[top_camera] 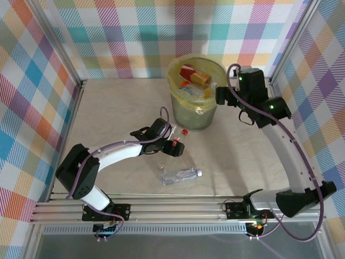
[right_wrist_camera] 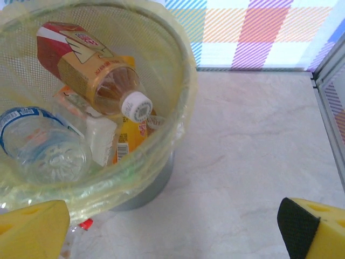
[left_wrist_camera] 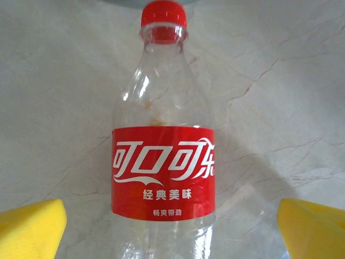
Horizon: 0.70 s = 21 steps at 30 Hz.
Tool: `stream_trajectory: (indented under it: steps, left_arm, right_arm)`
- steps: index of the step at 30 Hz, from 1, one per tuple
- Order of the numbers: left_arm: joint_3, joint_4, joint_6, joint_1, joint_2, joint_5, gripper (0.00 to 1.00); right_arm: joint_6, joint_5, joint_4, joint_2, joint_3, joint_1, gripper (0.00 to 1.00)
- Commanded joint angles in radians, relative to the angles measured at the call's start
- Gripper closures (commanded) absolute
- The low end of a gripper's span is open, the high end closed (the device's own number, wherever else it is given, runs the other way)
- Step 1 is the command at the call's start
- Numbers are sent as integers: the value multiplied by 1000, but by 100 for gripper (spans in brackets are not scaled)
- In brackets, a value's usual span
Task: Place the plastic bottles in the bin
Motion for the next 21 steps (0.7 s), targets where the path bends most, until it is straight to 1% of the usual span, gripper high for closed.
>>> stream_trajectory:
  steps: [1,10,12,17,21]
  left_arm:
    - [30,-15,22,-17,42,-23,0]
    - [34,-14,26,-19,115,-91,1]
    - [31,-48,28,-19,125,-116,3]
    - [6,-32,30,-15,136,-197,8]
    - [6,-34,33,-8,153,-233,15]
  right_arm:
    - [70,8,82,-82,-54,-2,0]
    - [98,-3,75,-156,-110,-2,0]
    - [101,1,77,-161,-123,-2,0]
    - [108,-7,75,-158,-128,-2,0]
    - [121,-10,89,-165,-152,-2,0]
